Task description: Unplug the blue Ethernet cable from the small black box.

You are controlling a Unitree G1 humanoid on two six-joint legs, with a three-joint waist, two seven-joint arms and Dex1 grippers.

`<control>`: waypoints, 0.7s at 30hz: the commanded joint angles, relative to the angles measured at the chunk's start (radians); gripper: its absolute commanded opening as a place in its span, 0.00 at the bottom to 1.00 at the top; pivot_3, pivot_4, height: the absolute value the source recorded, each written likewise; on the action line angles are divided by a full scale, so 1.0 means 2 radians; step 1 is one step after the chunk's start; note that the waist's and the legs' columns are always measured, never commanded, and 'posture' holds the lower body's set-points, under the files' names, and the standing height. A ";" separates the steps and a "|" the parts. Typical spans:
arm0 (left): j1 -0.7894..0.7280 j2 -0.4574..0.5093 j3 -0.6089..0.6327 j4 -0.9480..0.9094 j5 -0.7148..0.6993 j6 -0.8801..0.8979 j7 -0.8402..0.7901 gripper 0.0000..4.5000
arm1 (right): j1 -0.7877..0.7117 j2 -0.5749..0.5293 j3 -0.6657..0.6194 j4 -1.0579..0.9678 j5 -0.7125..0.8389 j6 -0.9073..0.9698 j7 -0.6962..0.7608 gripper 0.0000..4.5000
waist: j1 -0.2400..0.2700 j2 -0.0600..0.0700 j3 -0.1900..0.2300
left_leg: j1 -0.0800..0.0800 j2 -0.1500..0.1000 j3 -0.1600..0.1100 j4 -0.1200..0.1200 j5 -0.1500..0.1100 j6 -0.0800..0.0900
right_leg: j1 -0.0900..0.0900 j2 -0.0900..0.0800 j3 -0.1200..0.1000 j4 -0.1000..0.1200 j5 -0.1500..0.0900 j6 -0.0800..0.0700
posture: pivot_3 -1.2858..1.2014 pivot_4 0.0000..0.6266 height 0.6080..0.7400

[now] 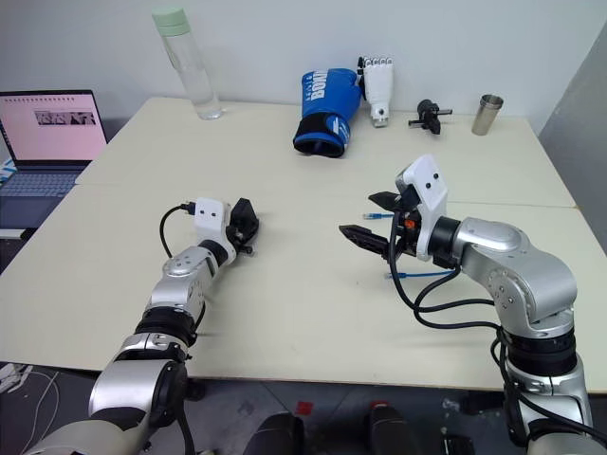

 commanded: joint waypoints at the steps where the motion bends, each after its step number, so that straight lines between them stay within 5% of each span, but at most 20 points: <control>1: -0.005 0.010 0.014 -0.008 -0.007 -0.012 -0.003 0.62 | 0.000 -0.005 -0.013 -0.022 0.012 -0.005 -0.004 1.00 | 0.000 0.000 0.000 | 0.000 0.000 0.000 0.000 0.000 0.000 | 0.000 0.000 0.000 0.000 0.000 0.000 | 0.52 0.24 1.00; 7: 0.020 0.028 0.016 -0.092 -0.020 0.047 -0.029 0.79 | 0.009 -0.011 -0.014 -0.028 0.016 -0.001 -0.008 1.00 | -0.001 0.000 0.000 | 0.000 0.000 0.000 0.000 0.000 0.000 | 0.000 0.000 0.000 0.000 0.000 0.000 | 0.52 0.24 1.00; 11: 0.071 0.069 0.006 -0.251 -0.046 0.170 -0.079 0.86 | 0.028 -0.031 -0.036 -0.045 0.032 0.023 -0.010 1.00 | -0.002 0.000 0.000 | 0.000 0.001 0.000 0.000 0.000 0.000 | 0.000 0.000 0.000 0.000 0.000 0.000 | 0.52 0.24 1.00; 17: 0.108 0.180 0.009 -0.402 -0.098 0.288 -0.187 0.86 | 0.050 -0.070 -0.075 -0.051 0.061 0.047 -0.008 1.00 | -0.001 0.000 0.000 | 0.000 0.001 0.000 0.000 0.000 0.000 | 0.000 0.001 0.000 0.000 0.000 0.000 | 0.52 0.24 1.00; 21: 0.098 0.262 0.014 -0.405 -0.123 0.310 -0.284 0.86 | 0.081 -0.100 -0.086 -0.032 0.052 0.034 0.005 1.00 | -0.002 0.000 0.000 | 0.001 0.001 0.000 -0.001 0.000 0.000 | 0.001 0.001 0.000 0.000 0.000 0.000 | 0.52 0.24 1.00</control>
